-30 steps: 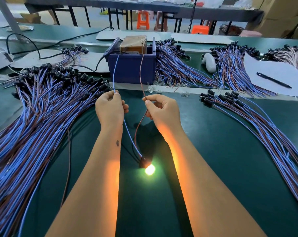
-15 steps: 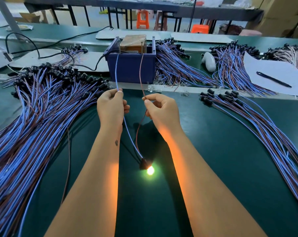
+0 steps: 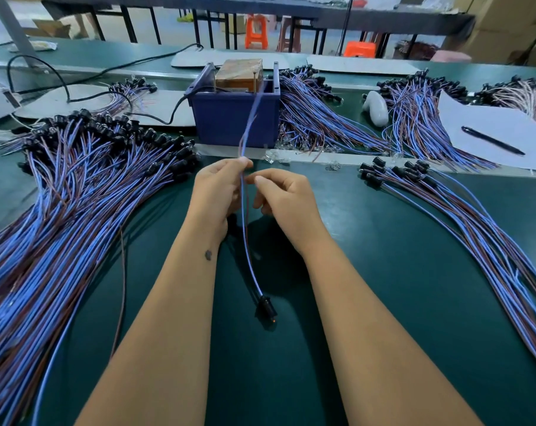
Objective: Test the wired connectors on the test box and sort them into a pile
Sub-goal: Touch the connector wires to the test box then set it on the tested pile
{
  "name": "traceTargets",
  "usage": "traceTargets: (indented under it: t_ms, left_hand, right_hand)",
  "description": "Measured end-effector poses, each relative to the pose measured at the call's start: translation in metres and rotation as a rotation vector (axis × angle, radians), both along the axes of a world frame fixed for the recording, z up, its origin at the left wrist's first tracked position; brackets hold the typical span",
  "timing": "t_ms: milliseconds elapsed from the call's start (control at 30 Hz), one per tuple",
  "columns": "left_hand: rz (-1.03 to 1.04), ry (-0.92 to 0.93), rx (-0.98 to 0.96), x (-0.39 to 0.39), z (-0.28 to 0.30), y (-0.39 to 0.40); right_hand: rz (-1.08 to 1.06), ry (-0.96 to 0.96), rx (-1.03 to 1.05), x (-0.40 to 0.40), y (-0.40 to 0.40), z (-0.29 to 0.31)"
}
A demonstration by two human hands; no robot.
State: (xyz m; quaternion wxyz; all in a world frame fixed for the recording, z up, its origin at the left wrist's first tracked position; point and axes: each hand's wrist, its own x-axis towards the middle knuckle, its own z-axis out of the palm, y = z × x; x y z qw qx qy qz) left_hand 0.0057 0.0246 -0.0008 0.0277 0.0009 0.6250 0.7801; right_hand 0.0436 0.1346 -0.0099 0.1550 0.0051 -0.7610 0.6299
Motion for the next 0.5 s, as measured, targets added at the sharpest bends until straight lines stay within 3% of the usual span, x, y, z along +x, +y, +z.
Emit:
traceTargets:
  t_ms: [133, 200, 300, 500]
  left_hand:
    - [0.027, -0.079, 0.299, -0.008, 0.001, -0.008]
    - [0.055, -0.083, 0.300, -0.008, -0.001, -0.008]
    - [0.119, -0.097, 0.268, -0.009, -0.003, -0.006]
    - [-0.020, -0.022, 0.319, -0.003, -0.001, -0.005]
  right_hand:
    - [0.145, -0.068, 0.070, 0.000, 0.003, 0.000]
    - [0.223, -0.054, 0.051, 0.001, 0.003, 0.000]
    - [0.251, -0.004, -0.198, 0.002, 0.009, 0.004]
    - [-0.072, -0.081, -0.384, -0.007, 0.024, -0.001]
